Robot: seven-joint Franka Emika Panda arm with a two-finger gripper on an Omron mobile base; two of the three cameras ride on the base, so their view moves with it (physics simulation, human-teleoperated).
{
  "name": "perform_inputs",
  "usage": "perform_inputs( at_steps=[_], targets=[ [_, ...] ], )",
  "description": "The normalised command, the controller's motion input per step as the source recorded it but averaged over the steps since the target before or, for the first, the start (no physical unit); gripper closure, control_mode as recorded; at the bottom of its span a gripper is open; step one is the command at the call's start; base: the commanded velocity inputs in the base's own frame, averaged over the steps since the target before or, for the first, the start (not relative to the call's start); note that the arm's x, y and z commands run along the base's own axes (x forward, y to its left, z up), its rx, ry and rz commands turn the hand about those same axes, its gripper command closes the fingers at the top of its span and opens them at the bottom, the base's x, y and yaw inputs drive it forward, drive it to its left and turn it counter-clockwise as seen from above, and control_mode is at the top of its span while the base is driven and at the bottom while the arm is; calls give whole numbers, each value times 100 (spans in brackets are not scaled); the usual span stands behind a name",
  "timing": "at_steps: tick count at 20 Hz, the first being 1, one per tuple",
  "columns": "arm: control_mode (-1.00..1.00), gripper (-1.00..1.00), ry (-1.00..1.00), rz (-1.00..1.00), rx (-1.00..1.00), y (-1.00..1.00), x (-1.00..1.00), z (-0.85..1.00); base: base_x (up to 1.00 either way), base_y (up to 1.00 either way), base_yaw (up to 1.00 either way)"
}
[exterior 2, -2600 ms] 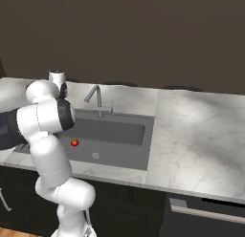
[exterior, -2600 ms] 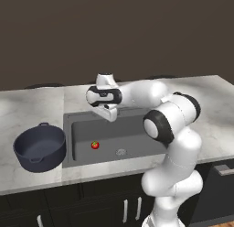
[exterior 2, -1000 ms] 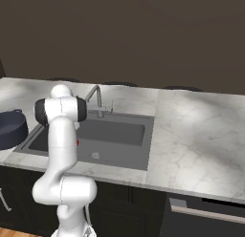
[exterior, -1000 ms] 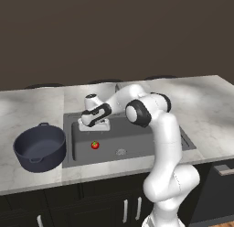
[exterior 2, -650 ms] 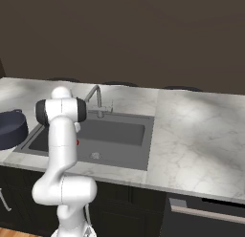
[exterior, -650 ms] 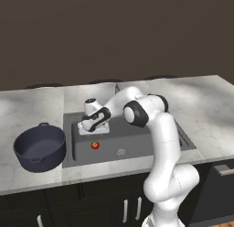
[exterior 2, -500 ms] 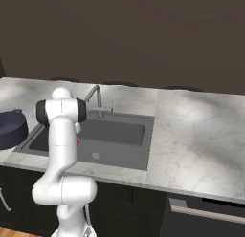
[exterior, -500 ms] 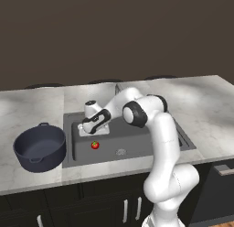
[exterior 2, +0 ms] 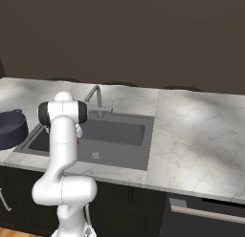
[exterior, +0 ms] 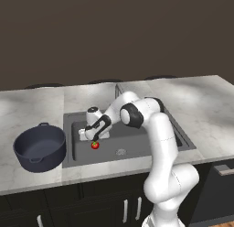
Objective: Dump the tomato from the pot into the sink. Then turn on the water and wash the tomato. Then turn off the water and put the tomato back in the pot.
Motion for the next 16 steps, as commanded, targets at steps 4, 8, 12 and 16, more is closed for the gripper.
perform_inputs(
  at_steps=[4,8,12,16],
  targets=[
    [-100,-100,-4,2,6,0,16,-20,0,0,0],
    [-100,-100,-4,1,2,0,15,-14,0,0,0],
    [-100,-100,-3,0,0,0,10,-6,0,0,0],
    [-100,-100,-2,0,0,0,4,-9,0,0,0]
  ],
)
